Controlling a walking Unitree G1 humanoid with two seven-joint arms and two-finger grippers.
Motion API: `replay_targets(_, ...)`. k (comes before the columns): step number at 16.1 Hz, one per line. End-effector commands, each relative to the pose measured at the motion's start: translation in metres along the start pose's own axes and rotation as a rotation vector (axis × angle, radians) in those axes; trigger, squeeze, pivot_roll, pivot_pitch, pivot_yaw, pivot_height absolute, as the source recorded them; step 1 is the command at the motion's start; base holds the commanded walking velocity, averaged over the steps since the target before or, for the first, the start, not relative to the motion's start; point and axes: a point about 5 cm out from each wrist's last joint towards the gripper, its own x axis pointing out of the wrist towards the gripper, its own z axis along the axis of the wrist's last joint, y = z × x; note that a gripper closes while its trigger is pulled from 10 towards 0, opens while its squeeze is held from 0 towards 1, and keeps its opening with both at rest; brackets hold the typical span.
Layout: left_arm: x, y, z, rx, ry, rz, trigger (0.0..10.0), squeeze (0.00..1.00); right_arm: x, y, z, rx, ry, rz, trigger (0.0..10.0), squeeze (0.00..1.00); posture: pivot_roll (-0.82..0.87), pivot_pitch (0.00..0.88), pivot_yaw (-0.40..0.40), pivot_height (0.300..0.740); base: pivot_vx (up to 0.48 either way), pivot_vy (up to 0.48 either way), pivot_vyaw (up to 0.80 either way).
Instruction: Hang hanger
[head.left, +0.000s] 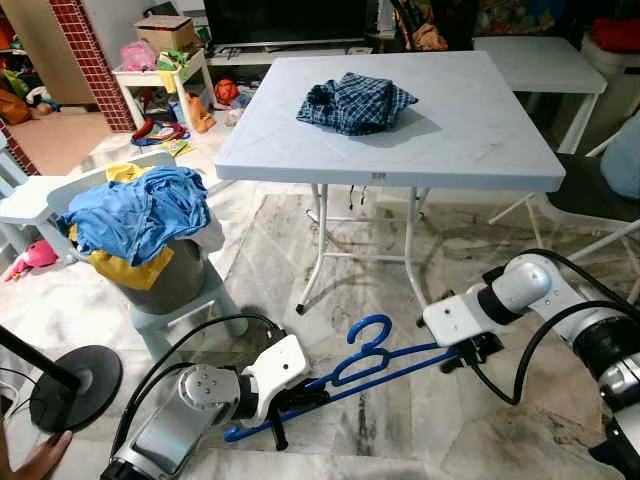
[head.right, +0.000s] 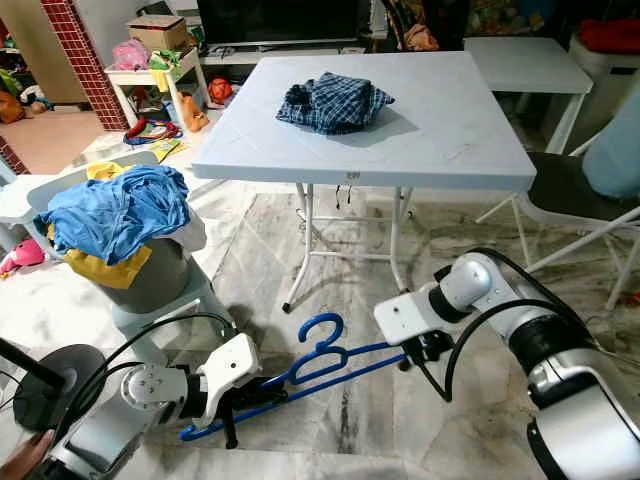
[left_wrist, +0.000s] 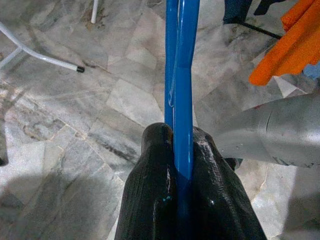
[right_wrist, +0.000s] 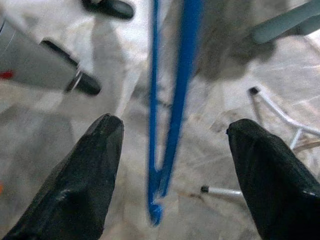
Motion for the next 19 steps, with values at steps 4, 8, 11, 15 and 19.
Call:
replay_targets(4, 0.002, 0.003, 0.005, 0.041, -0.005, 0.004, 10.0, 0.00, 0.012, -0.006, 0.007, -0.052, 0.053, 0.063, 0.0, 0.00, -0.08, 0.000, 0.057, 0.740, 0.000, 0.000, 0.00)
replay_targets(8, 0.004, 0.003, 0.007, 0.046, -0.010, 0.001, 10.0, 0.00, 0.023, -0.004, 0.003, -0.029, 0.083, 0.056, 0.0, 0.00, -0.08, 0.000, 0.055, 0.740, 0.000, 0.000, 0.00)
replay_targets(11, 0.004, 0.004, 0.007, 0.057, -0.006, -0.001, 10.0, 0.00, 0.023, -0.005, -0.002, -0.014, 0.125, 0.038, 0.0, 0.00, -0.08, 0.000, 0.058, 0.740, 0.000, 0.000, 0.00)
replay_targets(15, 0.005, 0.003, 0.007, 0.063, -0.004, -0.002, 10.0, 0.00, 0.025, -0.006, -0.006, -0.004, 0.157, 0.020, 0.0, 0.00, -0.07, 0.000, 0.053, 0.740, 0.000, 0.000, 0.00)
replay_targets(19, 0.005, 0.003, 0.006, 0.069, 0.001, -0.001, 10.0, 0.00, 0.025, -0.006, -0.007, 0.002, 0.162, 0.016, 0.0, 0.00, -0.07, 0.000, 0.048, 0.740, 0.000, 0.000, 0.00)
